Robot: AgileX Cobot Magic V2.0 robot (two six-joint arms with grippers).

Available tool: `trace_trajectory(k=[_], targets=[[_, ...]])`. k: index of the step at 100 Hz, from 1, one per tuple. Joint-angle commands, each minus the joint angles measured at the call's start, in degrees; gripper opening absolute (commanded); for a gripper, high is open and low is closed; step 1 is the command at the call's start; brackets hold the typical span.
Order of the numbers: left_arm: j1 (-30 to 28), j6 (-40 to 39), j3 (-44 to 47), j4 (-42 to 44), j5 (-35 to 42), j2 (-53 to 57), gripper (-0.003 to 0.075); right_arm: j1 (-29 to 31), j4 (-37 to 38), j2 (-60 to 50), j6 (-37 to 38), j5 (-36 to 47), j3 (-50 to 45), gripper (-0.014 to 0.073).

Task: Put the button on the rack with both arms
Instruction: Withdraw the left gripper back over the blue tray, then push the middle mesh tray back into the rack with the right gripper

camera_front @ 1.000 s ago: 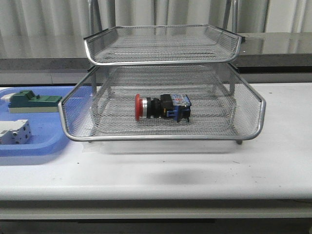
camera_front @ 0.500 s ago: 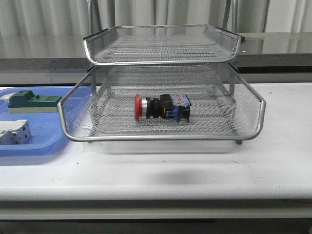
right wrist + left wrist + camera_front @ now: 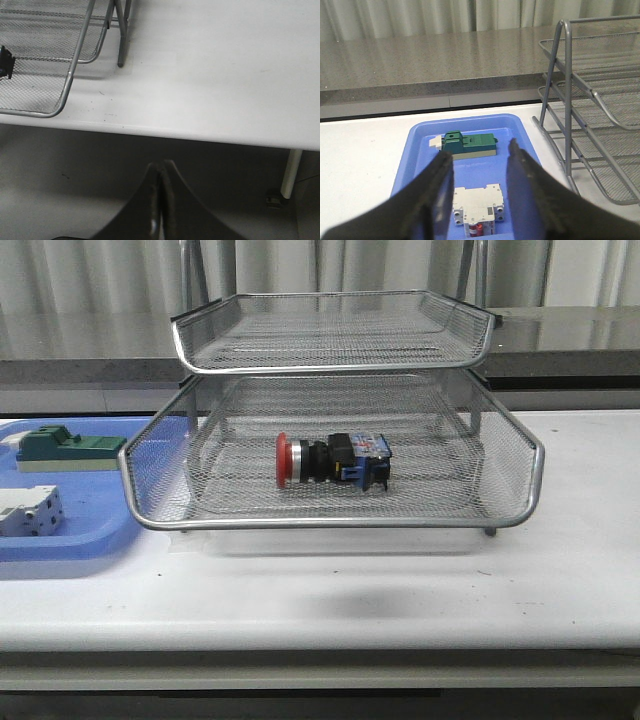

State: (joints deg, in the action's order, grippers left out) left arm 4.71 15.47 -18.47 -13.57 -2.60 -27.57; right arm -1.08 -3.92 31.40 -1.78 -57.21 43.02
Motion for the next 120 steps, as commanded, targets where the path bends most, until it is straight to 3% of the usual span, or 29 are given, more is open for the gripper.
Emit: trace_trajectory(k=[1, 10, 34, 55, 72, 93, 105, 120], targets=[[-0.23, -0.62, -1.55, -0.52, 4.61, -0.28, 0.0085, 0.16, -0.28, 0.09, -0.17, 3.22, 1.85, -0.0069], [-0.23, -0.62, -1.55, -0.52, 4.61, -0.28, -0.0022, 0.16, -0.28, 0.09, -0.17, 3.22, 1.85, -0.0069], [-0.23, -0.62, -1.55, -0.52, 4.61, -0.28, -0.002, 0.16, -0.66, 0.09, -0.17, 4.46, 1.85, -0.0069], [-0.23, -0.62, -1.55, -0.52, 4.61, -0.28, -0.002, 0.09, -7.31, 1.0, -0.7, 10.26, 1.85, -0.0069], [-0.23, -0.62, -1.55, -0.52, 4.61, -0.28, -0.002, -0.03, -16.42, 6.6, -13.81, 12.34, 1.85, -0.0069], [-0.23, -0.62, -1.55, -0.52, 4.61, -0.28, -0.002, -0.71, -34.14, 16.95, -37.57, 11.24, 1.9, -0.0069], [-0.23, -0.62, -1.55, -0.52, 4.61, -0.28, -0.002, -4.02, -41.36, 22.63, -51.5, 10.4, 1.9, -0.0069], [-0.23, -0.62, -1.55, -0.52, 4.61, -0.28, -0.002, -11.46, -43.1, 28.14, -58.79, 11.79, 1.9, -0.0066]])
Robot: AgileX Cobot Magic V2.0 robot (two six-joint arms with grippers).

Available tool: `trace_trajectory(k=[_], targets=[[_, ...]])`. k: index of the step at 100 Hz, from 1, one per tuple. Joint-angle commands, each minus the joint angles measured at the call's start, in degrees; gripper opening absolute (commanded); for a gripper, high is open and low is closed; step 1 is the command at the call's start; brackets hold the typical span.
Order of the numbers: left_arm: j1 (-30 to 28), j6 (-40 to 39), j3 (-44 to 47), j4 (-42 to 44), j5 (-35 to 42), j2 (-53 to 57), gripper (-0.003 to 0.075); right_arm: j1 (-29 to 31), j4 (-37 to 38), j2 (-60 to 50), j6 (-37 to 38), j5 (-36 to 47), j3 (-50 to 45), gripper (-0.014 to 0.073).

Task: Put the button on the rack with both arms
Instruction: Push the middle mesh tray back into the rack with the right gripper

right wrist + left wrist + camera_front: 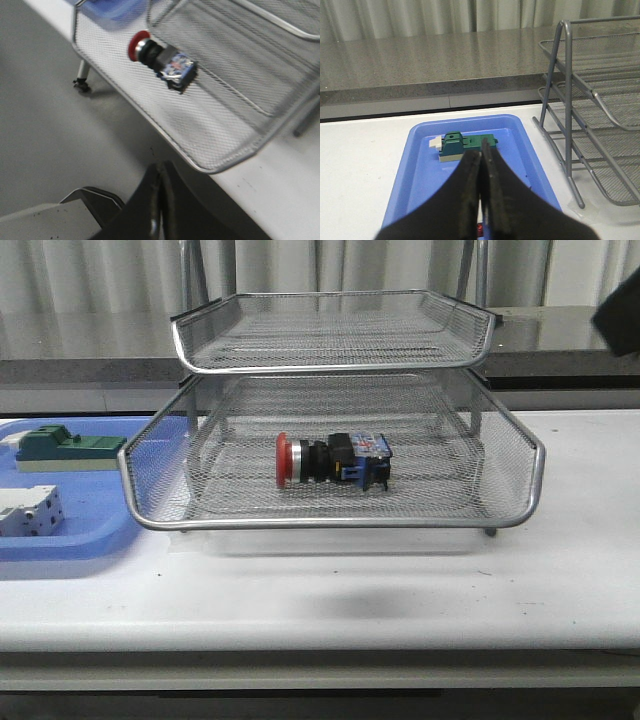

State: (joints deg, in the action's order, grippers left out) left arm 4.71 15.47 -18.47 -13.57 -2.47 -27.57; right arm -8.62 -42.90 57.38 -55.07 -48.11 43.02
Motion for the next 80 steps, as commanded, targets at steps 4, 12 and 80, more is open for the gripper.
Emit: trace_trajectory(k=[4, 12, 80], targets=[[-0.23, -0.62, -1.55, -0.52, 4.48, -0.28, -0.002, -5.8, -4.13, 3.58, -6.57, 3.61, 1.9, -0.0066], [-0.23, -0.62, -1.55, -0.52, 4.48, -0.28, -0.002, -9.86, -4.02, 6.05, -7.57, 5.68, 1.9, -0.0066], [-0.23, -0.62, -1.55, -0.52, 4.48, -0.28, -0.002, -26.28, 3.64, 28.51, -7.62, 32.44, 2.02, -0.006]])
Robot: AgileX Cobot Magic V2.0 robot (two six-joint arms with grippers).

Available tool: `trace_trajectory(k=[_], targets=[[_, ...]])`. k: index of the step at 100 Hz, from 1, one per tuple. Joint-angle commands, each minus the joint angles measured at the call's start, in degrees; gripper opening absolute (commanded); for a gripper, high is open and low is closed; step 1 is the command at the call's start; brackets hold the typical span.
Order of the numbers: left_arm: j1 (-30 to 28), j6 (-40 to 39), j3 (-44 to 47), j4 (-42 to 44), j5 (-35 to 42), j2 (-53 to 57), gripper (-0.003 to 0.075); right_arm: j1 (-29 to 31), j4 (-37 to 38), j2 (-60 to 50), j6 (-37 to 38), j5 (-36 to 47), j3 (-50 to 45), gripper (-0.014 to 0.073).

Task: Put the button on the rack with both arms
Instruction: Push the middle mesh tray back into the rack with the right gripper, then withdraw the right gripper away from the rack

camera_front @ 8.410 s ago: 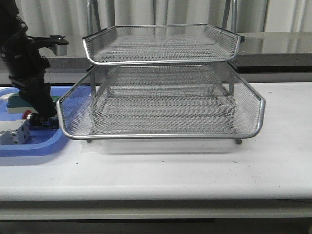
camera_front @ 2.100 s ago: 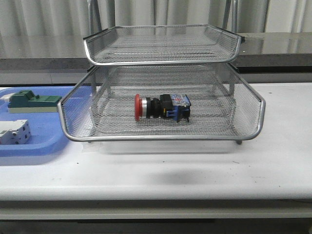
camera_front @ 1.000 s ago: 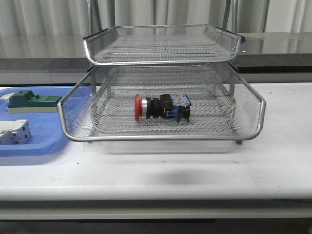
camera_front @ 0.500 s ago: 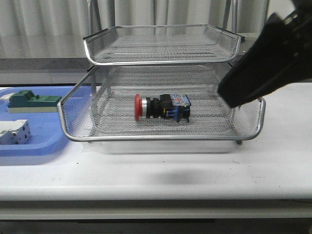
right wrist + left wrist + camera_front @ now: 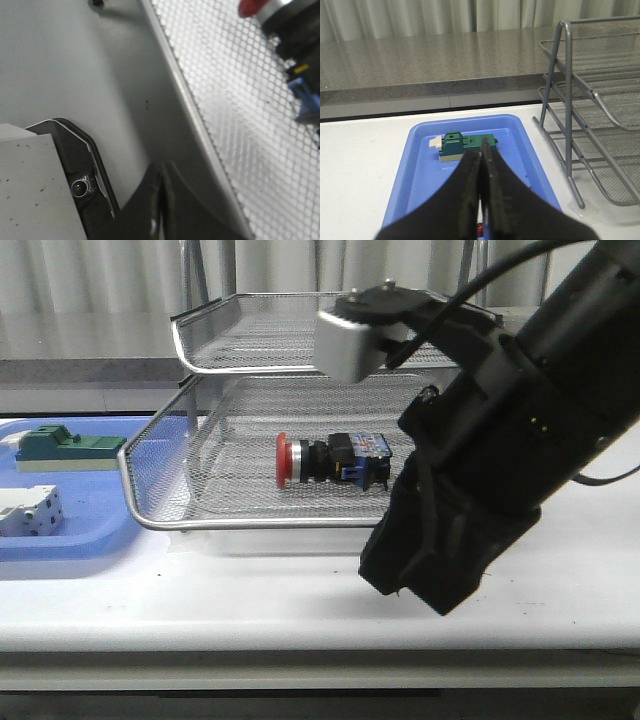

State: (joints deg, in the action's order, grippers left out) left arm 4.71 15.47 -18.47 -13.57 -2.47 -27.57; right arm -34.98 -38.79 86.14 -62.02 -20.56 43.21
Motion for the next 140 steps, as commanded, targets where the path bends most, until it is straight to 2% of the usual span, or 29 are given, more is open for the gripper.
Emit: trace_trajectory(k=[1, 22, 38, 71, 91, 103, 117, 129, 140], targets=[[-0.23, -0.62, -1.55, -0.52, 4.48, -0.28, -0.002, 0.08, -0.46, 0.0, -0.68, 5.35, 1.83, -0.006], [-0.23, -0.62, -1.55, -0.52, 4.48, -0.37, -0.002, 0.34, -0.46, 2.56, -0.68, 12.18, 1.83, -0.006], [-0.23, -0.62, -1.55, -0.52, 4.48, -0.4, -0.002, 2.93, -0.46, 2.72, -0.68, 15.02, 2.97, -0.006], [-0.23, -0.62, -1.55, -0.52, 4.48, -0.4, -0.002, 12.45, -0.46, 7.72, -0.68, 11.69, 11.5, -0.006], [-0.23, -0.62, -1.55, -0.52, 4.48, -0.4, -0.002, 13.4, -0.52, 8.03, -0.68, 8.32, 13.26, -0.006], [-0.23, -0.62, -1.55, -0.52, 4.48, -0.4, -0.002, 13.4, -1.38, 7.04, -0.2, 3.5, 13.26, -0.006], [-0.23, -0.62, -1.55, -0.52, 4.48, -0.4, -0.002, 13.4, -1.43, 4.23, 5.0, 0.01, 13.0, -0.006], [-0.23, -0.62, -1.55, -0.52, 4.48, -0.4, -0.002, 13.4, -1.43, -0.4, 10.57, 0.89, 11.85, -0.006], [-0.23, -0.62, -1.55, -0.52, 4.48, -0.4, -0.002, 13.58, -1.43, -5.17, 12.76, 1.56, 10.65, -0.006]])
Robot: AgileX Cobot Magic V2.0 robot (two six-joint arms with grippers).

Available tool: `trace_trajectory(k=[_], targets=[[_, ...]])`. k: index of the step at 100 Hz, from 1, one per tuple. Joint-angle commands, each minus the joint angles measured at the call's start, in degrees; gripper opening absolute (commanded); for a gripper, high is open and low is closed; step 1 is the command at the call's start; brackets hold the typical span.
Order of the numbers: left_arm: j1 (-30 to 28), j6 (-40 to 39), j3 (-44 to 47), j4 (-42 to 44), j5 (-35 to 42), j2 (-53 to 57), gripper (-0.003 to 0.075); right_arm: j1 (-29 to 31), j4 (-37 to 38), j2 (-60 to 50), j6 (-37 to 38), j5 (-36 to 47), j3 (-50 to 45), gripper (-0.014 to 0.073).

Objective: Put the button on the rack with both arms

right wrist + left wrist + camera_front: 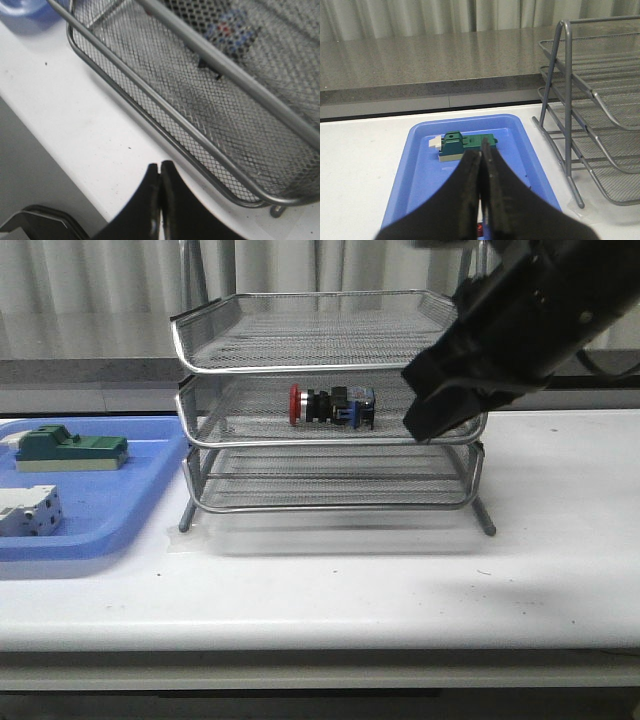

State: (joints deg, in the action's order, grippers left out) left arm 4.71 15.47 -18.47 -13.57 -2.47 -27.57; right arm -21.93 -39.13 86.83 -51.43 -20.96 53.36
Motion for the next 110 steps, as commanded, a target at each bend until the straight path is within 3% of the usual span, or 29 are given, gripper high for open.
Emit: trace_trajectory(k=[1, 21, 62, 88, 110], targets=[[-0.23, -0.62, -1.55, -0.52, 4.48, -0.4, -0.002, 0.65, -1.09, -6.53, 2.43, 1.96, 0.45, -0.006], [-0.23, -0.62, -1.55, -0.52, 4.48, -0.4, -0.002, 5.09, -0.63, -16.04, 6.03, 0.09, -1.67, -0.006], [-0.23, -0.62, -1.55, -0.52, 4.48, -0.4, -0.002, 18.63, -0.53, -37.29, 6.4, -7.27, -13.35, -0.006], [-0.23, -0.62, -1.55, -0.52, 4.48, -0.4, -0.002, 19.58, -0.6, -47.42, 6.4, -8.36, -16.59, -0.006], [-0.23, -0.62, -1.55, -0.52, 4.48, -0.4, -0.002, 19.58, -0.65, -48.75, 6.4, -8.92, -16.59, -0.006]])
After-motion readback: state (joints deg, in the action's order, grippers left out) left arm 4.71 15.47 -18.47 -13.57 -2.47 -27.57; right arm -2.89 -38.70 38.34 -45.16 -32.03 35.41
